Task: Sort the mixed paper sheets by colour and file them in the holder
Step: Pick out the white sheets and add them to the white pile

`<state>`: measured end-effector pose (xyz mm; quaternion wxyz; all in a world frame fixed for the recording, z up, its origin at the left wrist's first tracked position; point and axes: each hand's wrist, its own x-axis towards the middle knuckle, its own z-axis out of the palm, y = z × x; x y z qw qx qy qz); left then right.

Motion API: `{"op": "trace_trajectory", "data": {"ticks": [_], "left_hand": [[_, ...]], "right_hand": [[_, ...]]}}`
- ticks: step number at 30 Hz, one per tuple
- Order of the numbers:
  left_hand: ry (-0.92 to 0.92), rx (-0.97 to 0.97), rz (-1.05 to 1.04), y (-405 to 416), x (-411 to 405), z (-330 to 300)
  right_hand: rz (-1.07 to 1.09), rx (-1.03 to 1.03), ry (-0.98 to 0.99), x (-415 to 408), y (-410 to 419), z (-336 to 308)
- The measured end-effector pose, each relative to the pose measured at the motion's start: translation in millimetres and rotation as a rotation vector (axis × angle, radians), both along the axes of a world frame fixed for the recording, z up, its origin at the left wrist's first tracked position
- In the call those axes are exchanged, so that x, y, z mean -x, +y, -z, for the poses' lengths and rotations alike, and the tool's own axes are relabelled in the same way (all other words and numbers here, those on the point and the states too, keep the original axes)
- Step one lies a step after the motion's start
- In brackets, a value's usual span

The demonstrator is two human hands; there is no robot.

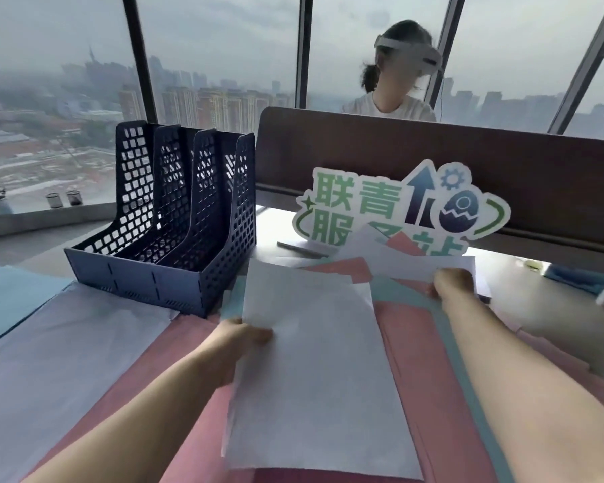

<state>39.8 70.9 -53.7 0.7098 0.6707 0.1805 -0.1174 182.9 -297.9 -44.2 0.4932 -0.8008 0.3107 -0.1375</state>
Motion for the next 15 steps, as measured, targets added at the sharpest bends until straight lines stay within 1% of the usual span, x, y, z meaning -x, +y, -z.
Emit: {"op": "trace_trajectory", "data": {"ticks": [1,5,9,12,14,15], "left_hand": [[0.014,-0.007,0.0,0.4,-2.8,1.0],[0.055,-0.037,-0.001,0.9,-9.1,5.4],[0.074,-0.032,-0.006,0.8,-10.6,5.0],[0.09,-0.029,-0.003,-0.3,-10.0,2.7],[0.087,-0.04,-0.009,-1.1,-10.2,1.8],[0.083,-0.044,-0.012,-1.3,-9.9,1.9]], "right_hand": [[0.022,-0.04,-0.012,-9.2,-4.4,4.5],[0.021,-0.083,0.016,-24.0,-11.1,8.1],[-0.034,-0.027,0.061,-26.2,-7.4,12.3],[-0.085,0.225,0.048,-24.0,-11.7,13.4],[-0.018,0.398,0.026,-17.6,-19.5,12.1],[0.041,0.446,0.046,-12.9,-24.9,11.6]]}}
